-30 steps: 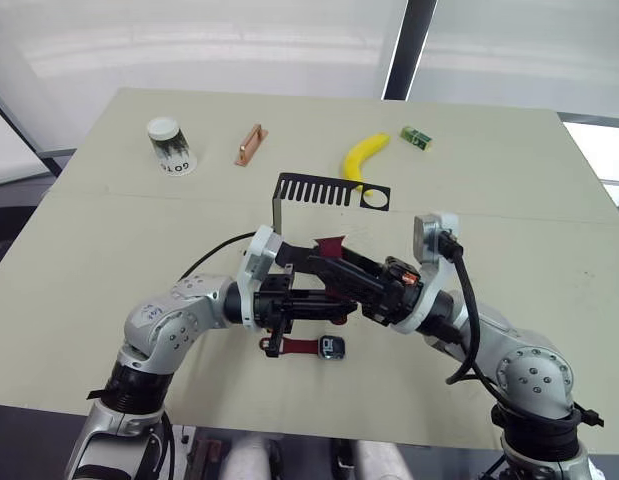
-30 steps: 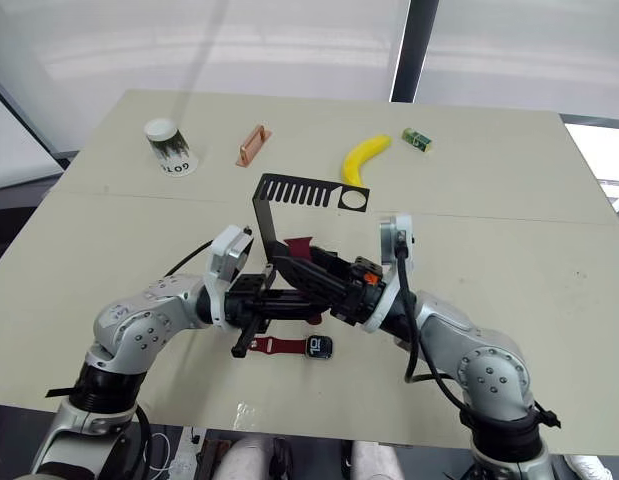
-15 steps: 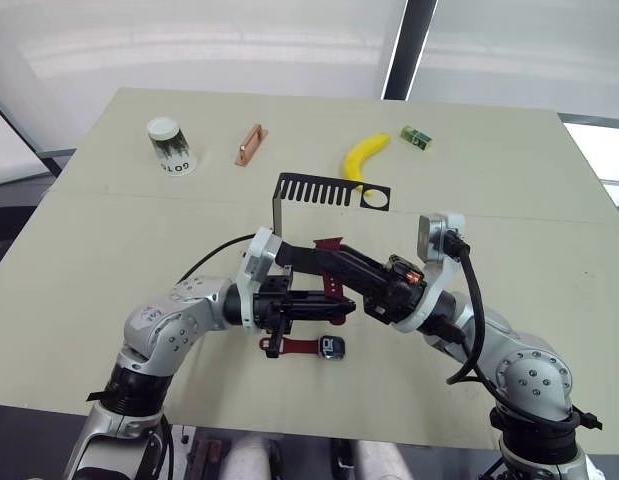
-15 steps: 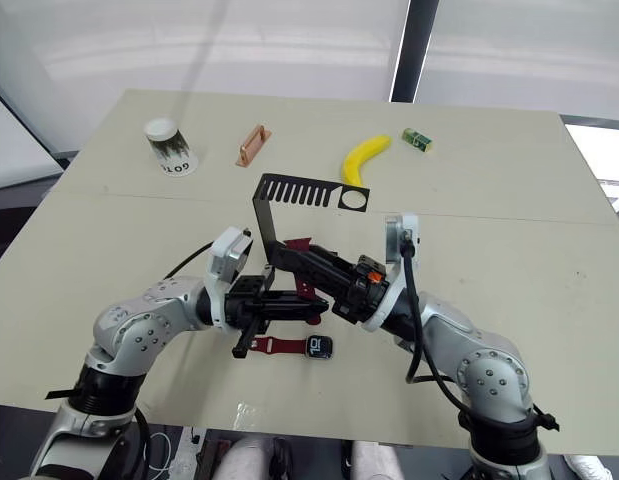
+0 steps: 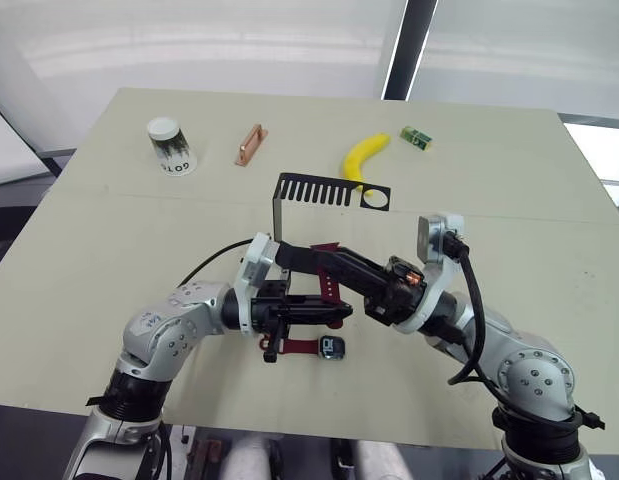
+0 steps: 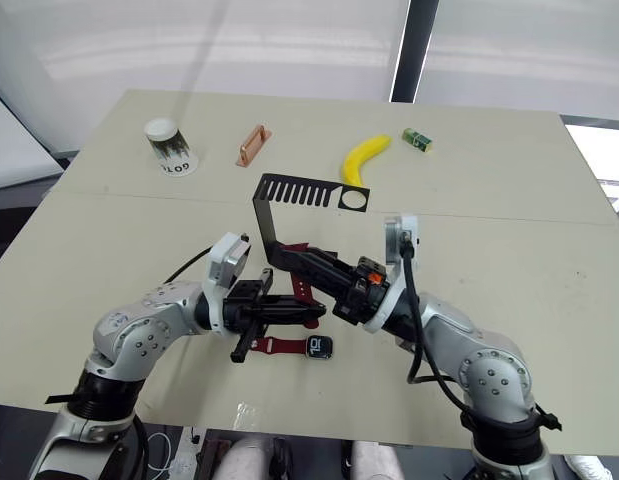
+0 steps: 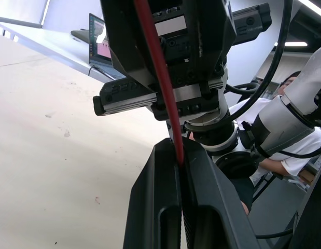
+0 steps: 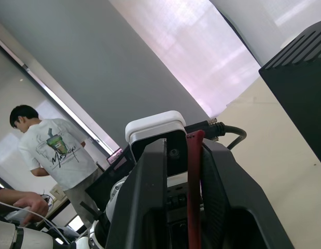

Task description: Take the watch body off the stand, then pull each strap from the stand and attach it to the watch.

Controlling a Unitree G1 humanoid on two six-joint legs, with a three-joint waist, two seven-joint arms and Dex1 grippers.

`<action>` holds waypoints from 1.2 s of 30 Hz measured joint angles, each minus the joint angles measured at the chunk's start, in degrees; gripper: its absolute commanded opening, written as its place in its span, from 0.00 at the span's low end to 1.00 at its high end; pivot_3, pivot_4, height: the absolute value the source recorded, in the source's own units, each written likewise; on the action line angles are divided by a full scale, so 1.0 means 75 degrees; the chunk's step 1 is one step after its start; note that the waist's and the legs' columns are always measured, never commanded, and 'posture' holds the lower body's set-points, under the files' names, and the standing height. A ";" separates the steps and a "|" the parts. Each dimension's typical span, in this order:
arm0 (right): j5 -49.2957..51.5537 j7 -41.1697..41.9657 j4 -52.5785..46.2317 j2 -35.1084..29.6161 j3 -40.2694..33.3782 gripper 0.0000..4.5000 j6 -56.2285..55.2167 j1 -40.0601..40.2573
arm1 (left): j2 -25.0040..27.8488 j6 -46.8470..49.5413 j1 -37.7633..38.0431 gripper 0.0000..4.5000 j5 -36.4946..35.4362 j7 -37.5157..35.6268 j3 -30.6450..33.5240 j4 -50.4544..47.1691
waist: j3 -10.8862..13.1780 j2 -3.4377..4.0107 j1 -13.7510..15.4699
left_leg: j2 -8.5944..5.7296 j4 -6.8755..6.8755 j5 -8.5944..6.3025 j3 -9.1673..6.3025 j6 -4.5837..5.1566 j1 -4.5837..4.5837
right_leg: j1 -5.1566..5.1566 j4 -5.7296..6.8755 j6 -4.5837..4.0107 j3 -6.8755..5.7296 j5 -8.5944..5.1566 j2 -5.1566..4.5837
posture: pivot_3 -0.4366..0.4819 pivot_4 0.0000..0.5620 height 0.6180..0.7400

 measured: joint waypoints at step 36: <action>0.0153 0.0018 0.0025 -0.0076 0.0083 0.00 0.0123 0.0054 | 0.0169 -0.0365 0.0226 0.33 0.0389 0.0008 -0.0033 -0.0059 | 0.0000 0.0000 -0.0007 | 0.0001 -0.0002 -0.0001 0.0000 0.0001 0.0000 | -0.0001 -0.0002 0.0000 0.0000 0.0000 0.0000 | 0.48 0.27 0.88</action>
